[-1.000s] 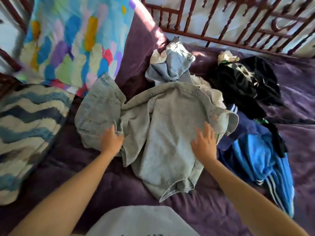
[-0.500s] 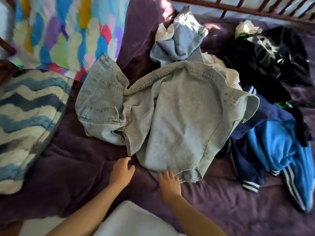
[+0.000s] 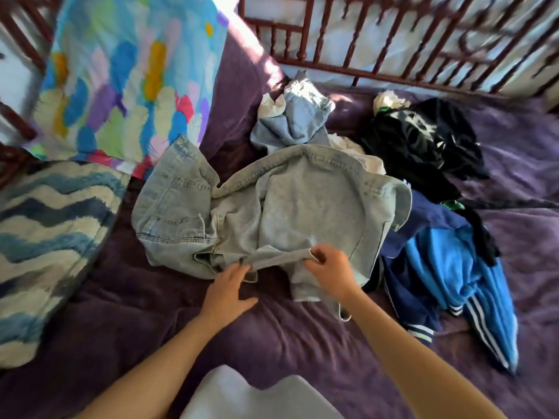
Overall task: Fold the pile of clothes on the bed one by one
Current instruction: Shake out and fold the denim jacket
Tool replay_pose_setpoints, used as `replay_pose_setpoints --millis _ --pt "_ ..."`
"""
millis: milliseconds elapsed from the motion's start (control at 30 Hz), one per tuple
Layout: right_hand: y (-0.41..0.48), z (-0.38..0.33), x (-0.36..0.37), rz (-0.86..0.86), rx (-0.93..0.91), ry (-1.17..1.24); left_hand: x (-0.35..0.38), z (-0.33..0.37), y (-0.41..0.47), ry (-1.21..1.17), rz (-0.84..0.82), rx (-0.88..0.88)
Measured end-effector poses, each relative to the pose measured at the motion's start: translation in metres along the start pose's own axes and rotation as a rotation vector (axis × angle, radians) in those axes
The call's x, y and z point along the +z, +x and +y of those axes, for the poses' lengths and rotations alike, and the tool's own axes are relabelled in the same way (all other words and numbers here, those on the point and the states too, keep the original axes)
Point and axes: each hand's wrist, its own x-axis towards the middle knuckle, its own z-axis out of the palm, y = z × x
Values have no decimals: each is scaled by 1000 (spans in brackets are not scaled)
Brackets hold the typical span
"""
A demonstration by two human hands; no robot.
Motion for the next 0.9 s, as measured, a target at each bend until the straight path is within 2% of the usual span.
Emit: replay_pose_setpoints --millis 100,167,300,500,700,733,800,900 --pt "0 -45 -55 73 -125 143 -24 20 12 131 228 51" --pt "-1 -75 -87 148 -190 198 -46 36 21 79 373 40" --pt "-2 -131 -151 384 -271 299 -90 56 33 0 438 13" --pt "-14 -172 -234 628 -326 531 -199 89 16 -276 680 306" --pt "-25 -189 -279 854 -478 626 -294 126 -4 -269 923 492" --pt "-18 -185 -280 884 -463 604 -299 132 2 -268 917 494" --pt "4 -170 -274 914 -347 395 -293 136 24 -161 858 392" --pt "40 -116 -238 739 11 -66 -244 124 50 131 659 110"
